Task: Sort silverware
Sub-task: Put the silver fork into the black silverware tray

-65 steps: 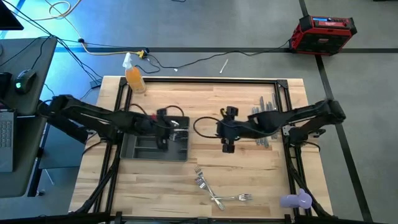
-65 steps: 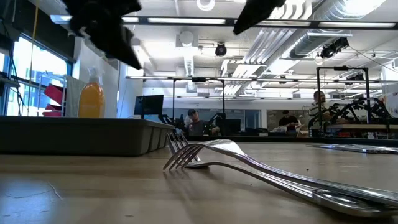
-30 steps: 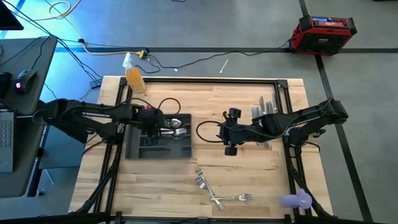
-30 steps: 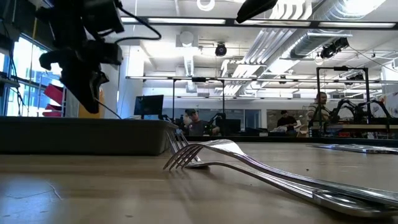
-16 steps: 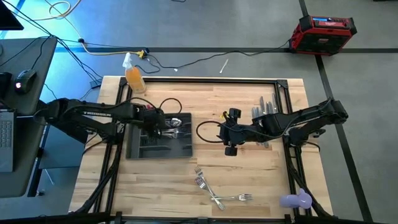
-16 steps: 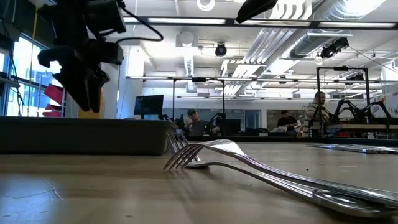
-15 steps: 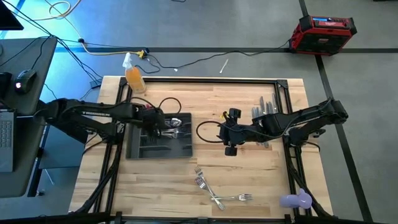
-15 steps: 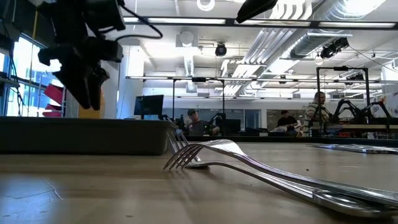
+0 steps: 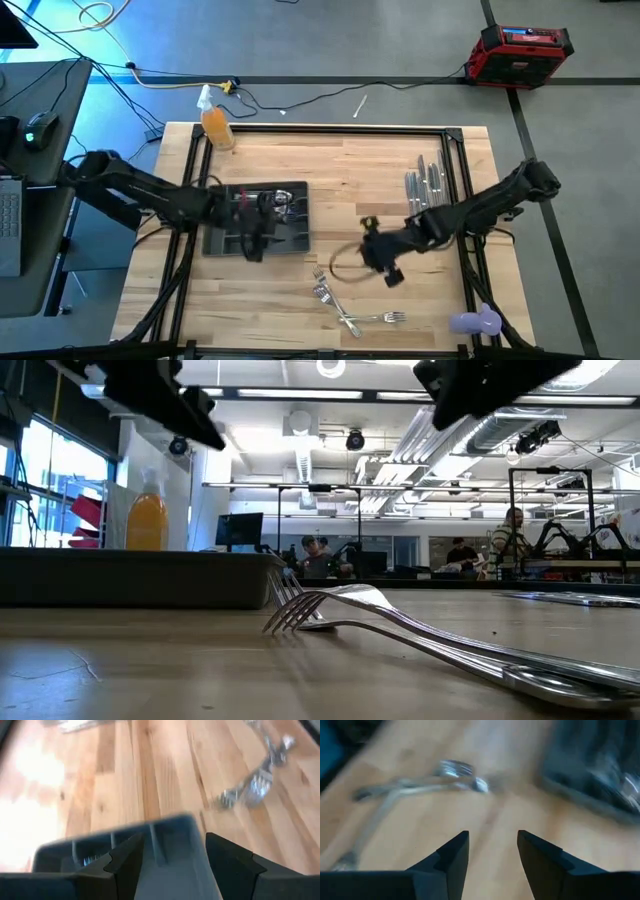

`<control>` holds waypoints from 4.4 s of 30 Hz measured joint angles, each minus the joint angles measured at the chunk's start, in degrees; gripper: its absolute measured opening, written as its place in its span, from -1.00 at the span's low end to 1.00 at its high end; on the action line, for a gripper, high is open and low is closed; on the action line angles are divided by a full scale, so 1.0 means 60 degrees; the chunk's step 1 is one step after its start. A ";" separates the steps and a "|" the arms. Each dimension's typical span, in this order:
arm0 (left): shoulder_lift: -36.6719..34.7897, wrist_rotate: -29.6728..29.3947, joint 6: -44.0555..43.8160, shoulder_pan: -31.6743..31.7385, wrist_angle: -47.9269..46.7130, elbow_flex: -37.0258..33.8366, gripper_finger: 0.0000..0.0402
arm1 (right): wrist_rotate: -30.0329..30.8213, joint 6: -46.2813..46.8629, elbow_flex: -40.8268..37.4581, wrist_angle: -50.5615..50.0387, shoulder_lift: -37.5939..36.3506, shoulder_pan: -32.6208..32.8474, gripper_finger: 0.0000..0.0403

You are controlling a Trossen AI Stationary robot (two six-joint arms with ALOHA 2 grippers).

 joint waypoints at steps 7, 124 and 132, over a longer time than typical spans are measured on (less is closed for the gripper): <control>0.0102 -0.2119 -0.1853 -0.1550 0.0360 0.0169 -0.07 | -0.0483 -0.2580 -0.0603 0.3229 0.1168 0.0529 -0.28; -0.1480 -0.6531 -0.4631 -0.5448 -0.1934 0.0168 -0.07 | 0.2250 0.3069 0.4223 -0.7878 0.5339 -0.2860 -1.00; -0.1480 -0.6538 -0.4687 -0.5467 -0.1924 0.0169 -0.07 | 0.3216 0.2574 0.5439 -0.6143 0.5285 -0.3062 -1.00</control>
